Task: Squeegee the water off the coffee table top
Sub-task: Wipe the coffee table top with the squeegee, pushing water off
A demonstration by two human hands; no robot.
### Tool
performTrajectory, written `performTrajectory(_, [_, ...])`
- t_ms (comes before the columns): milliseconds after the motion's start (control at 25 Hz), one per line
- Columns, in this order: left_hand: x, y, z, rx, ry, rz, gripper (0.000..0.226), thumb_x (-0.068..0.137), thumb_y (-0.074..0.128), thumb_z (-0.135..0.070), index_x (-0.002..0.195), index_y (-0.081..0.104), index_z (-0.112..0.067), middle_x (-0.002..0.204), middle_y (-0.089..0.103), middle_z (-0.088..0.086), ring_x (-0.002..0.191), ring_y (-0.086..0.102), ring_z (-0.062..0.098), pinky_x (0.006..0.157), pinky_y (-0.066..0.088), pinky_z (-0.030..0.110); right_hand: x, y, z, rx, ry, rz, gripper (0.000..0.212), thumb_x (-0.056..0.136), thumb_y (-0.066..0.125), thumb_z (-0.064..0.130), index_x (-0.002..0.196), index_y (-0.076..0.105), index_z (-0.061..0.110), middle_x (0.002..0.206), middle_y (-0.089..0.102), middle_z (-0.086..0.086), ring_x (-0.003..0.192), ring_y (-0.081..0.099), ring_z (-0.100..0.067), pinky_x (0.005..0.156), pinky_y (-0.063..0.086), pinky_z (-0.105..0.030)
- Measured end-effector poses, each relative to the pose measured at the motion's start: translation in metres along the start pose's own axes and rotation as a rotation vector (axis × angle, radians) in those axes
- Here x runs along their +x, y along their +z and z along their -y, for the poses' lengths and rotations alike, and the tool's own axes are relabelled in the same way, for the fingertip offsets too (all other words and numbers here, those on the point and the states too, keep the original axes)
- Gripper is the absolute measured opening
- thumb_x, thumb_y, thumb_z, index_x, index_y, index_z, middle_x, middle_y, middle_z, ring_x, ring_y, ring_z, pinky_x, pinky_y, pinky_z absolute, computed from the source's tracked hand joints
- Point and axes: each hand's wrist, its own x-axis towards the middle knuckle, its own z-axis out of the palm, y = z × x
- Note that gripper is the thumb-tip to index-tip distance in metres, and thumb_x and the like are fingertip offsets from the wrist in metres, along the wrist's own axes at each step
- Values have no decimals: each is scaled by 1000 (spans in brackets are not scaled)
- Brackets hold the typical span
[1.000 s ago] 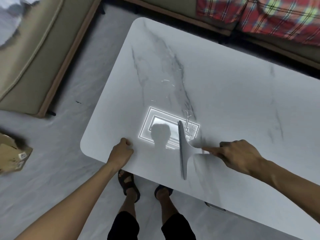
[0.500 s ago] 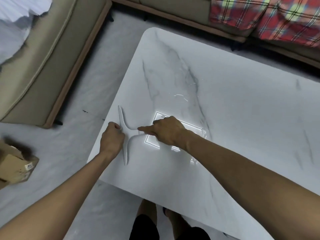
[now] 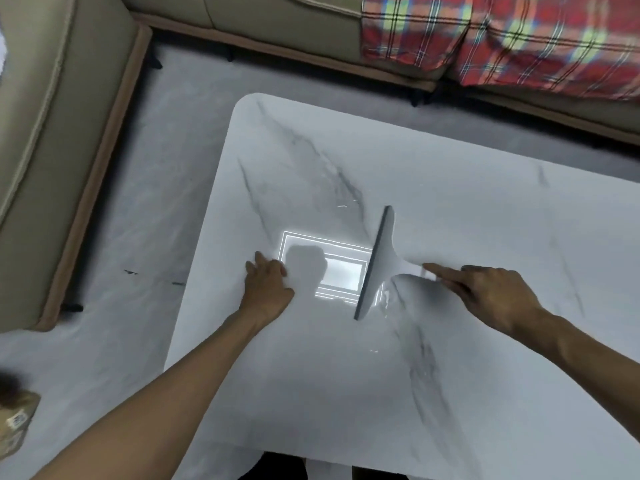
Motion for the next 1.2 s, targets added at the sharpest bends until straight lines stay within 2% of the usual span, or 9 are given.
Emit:
performTrajectory(120, [6, 0, -17, -57, -64, 62, 28, 87, 50, -12, 114, 46, -14, 160, 0, 22, 148, -2, 43, 116, 26, 45, 1, -20, 0, 9, 10, 1, 49, 92, 7, 55, 136, 28, 62, 66, 44, 13, 64, 59, -21, 51, 35, -28])
performTrajectory(200, [0, -6, -20, -191, -109, -119, 19, 85, 47, -8, 101, 46, -19, 148, 37, 14, 138, 34, 38, 103, 41, 40, 34, -34, 22, 32, -68, 9, 47, 93, 9, 56, 135, 29, 63, 68, 41, 13, 68, 61, -23, 53, 34, -28])
performTrajectory(240, [-5, -9, -19, -261, -132, -255, 18, 84, 47, -8, 95, 45, -22, 129, 54, 8, 117, 54, 33, 89, 47, 37, 55, -36, 37, 40, -132, 29, 46, 93, 9, 57, 134, 27, 64, 72, 45, 12, 72, 62, -23, 55, 35, -28])
performTrajectory(360, [-14, -20, -10, -319, -162, -464, 20, 84, 50, -8, 95, 43, -23, 104, 57, -1, 81, 54, 21, 69, 42, 31, 117, -30, 91, 14, -331, 58, 39, 99, 20, 52, 135, 28, 64, 85, 58, 8, 81, 62, -22, 60, 40, -30])
performTrajectory(520, [-7, -24, -11, -279, -147, -417, 18, 85, 49, -6, 91, 40, -20, 110, 57, 7, 86, 58, 28, 60, 37, 28, 156, -20, 115, -14, -358, 50, 40, 102, 28, 42, 137, 32, 58, 93, 62, 3, 87, 61, -26, 61, 30, -30])
performTrajectory(680, [1, -11, -35, -250, -78, -365, 26, 85, 52, -7, 87, 34, -26, 133, 48, 15, 97, 58, 31, 74, 42, 31, 132, -18, 51, 96, -172, 27, 44, 98, 32, 38, 136, 30, 60, 80, 52, 7, 83, 62, -27, 62, 35, -31])
performTrajectory(920, [21, 5, -91, -175, 109, -287, 22, 75, 60, -6, 89, 47, -16, 112, 40, 6, 112, 47, 29, 91, 45, 38, 37, -17, -61, 98, 190, 28, 41, 100, 22, 46, 138, 31, 58, 81, 59, 4, 77, 59, -27, 59, 35, -31])
performTrajectory(1160, [33, 12, -106, 6, 43, -7, 28, 82, 52, -10, 109, 48, -12, 154, 14, 26, 148, 13, 33, 103, 39, 39, 79, -54, -48, 331, 259, -149, 38, 100, 26, 51, 136, 36, 47, 106, 71, -4, 93, 61, -40, 72, 44, -39])
performTrajectory(1200, [33, 7, -103, -5, 41, 12, 27, 82, 52, -10, 108, 47, -14, 156, 17, 23, 147, 20, 32, 99, 41, 37, 107, -61, -35, 363, 255, -163, 37, 102, 26, 47, 136, 38, 41, 110, 69, -9, 96, 59, -43, 75, 43, -41])
